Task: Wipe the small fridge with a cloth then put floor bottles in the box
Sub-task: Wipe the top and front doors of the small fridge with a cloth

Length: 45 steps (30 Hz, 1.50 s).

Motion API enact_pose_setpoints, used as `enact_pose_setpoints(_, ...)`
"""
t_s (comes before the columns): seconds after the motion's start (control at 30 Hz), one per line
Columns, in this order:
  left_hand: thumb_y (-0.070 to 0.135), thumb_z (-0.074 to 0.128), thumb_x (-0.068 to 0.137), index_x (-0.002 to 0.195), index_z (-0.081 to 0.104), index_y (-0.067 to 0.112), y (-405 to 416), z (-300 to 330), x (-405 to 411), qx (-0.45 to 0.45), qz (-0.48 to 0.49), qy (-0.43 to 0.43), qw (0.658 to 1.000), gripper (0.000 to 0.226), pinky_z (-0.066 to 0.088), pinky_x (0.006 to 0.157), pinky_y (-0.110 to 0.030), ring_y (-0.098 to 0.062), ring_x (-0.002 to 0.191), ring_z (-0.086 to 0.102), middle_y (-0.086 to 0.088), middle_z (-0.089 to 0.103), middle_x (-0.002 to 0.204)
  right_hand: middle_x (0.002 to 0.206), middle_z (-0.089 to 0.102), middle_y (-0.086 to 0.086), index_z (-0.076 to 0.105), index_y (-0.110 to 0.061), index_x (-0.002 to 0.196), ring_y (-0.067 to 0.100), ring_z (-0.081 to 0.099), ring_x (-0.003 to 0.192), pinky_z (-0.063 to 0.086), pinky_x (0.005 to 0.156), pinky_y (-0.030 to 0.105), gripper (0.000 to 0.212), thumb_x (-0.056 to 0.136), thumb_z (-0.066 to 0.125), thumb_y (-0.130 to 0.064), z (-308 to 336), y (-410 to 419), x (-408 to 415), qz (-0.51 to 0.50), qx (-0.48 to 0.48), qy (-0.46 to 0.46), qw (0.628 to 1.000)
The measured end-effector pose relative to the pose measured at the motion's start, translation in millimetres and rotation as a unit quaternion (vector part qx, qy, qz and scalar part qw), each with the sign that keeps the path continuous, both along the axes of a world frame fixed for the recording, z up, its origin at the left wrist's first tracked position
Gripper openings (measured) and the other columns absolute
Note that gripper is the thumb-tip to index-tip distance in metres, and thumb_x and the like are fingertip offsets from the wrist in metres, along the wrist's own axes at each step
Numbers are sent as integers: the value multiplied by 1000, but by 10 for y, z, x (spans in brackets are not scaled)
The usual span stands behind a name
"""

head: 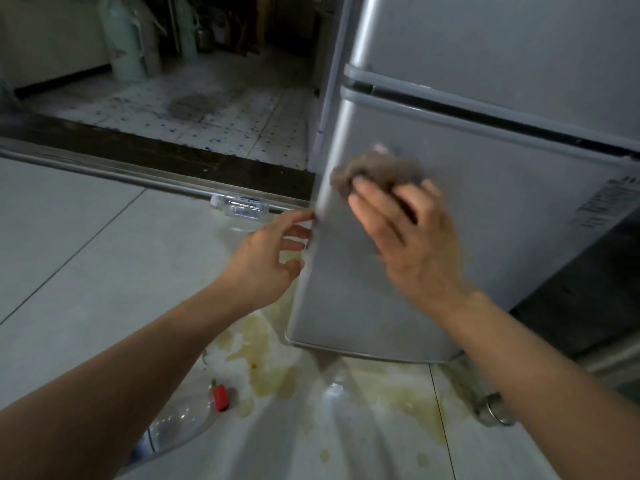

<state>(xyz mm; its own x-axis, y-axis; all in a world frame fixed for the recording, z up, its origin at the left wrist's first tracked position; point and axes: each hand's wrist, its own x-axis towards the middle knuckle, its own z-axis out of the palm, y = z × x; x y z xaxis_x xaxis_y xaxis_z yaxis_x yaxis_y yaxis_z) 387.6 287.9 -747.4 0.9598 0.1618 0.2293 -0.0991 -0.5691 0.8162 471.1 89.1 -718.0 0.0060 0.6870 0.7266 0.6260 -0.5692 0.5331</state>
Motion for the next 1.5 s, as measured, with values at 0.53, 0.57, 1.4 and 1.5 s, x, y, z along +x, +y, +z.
enact_pose_setpoints(0.53,2,59,84,135,38,25,304,-298,-128,15,94,18,995,59,46,76,-20,-10,95,59,3,55,118,111,68,0,67,-14,117,24,41,110,30,106,38,37,89,42,-11,-662,581,-76,-25,-151,-39,987)
enact_pose_setpoints(0.57,2,59,85,135,38,25,312,-299,-139,18,96,19,995,59,46,76,-21,-10,95,59,4,54,118,112,67,-1,67,-16,115,24,40,112,29,108,37,36,85,47,-15,-776,569,-100,-37,-193,-33,980)
enact_pose_setpoints(1.4,12,61,85,105,35,35,-323,-451,108,15,131,-7,991,40,38,77,-23,-9,90,53,10,56,100,99,65,-1,66,-21,97,22,59,84,44,67,33,21,83,53,-13,-981,-541,-192,-46,-159,103,981)
enact_pose_setpoints(1.5,17,62,86,104,37,32,-375,-484,146,11,152,-17,988,34,39,77,-27,-11,89,54,9,54,101,109,45,2,50,-17,105,25,44,86,37,66,37,25,84,62,-15,-613,-680,-103,-66,3,96,993)
